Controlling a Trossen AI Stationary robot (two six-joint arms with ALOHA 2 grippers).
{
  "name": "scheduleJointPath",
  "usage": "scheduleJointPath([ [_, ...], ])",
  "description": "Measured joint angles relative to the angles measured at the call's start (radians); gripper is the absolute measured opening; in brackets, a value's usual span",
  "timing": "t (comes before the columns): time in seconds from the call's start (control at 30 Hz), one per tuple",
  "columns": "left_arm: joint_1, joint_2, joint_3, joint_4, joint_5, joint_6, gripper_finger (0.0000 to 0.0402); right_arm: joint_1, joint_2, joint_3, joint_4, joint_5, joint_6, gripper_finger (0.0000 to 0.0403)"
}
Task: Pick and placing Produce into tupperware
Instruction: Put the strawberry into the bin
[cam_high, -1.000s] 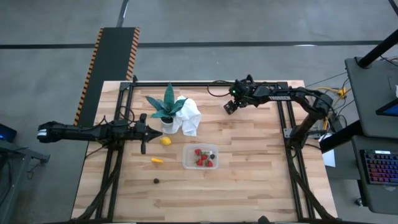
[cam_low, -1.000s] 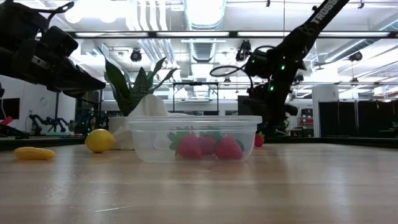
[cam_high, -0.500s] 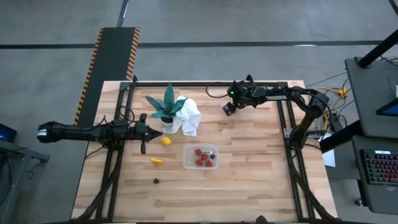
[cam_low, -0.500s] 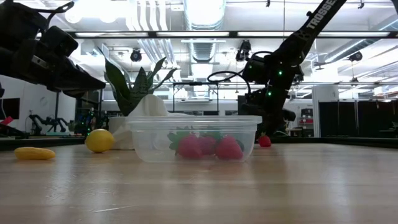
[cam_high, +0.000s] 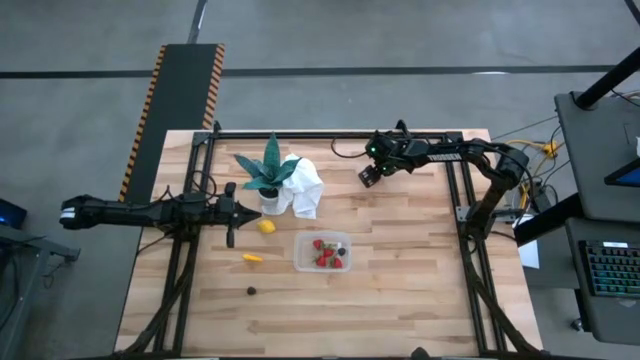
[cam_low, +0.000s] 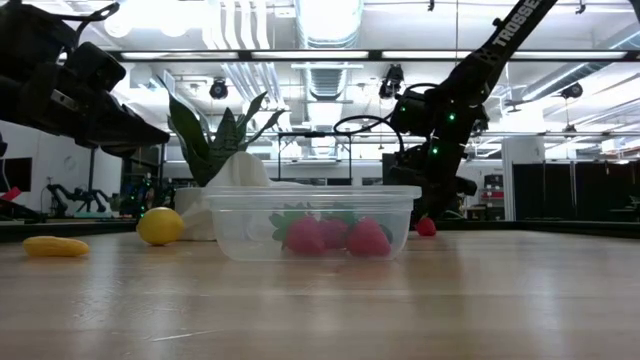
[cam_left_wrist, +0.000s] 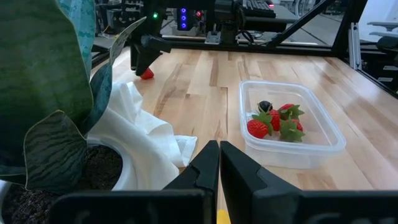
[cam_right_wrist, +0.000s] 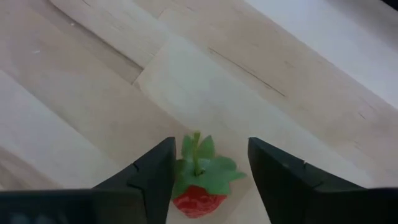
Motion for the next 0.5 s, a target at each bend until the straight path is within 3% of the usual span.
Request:
scheduleJointPath([
  [0.5, 0.000, 0.000, 0.000, 0.001, 0.000, 0.000, 0.0000, 0.000, 0.000, 0.000, 0.001, -0.001, -0.028, 0.0086],
])
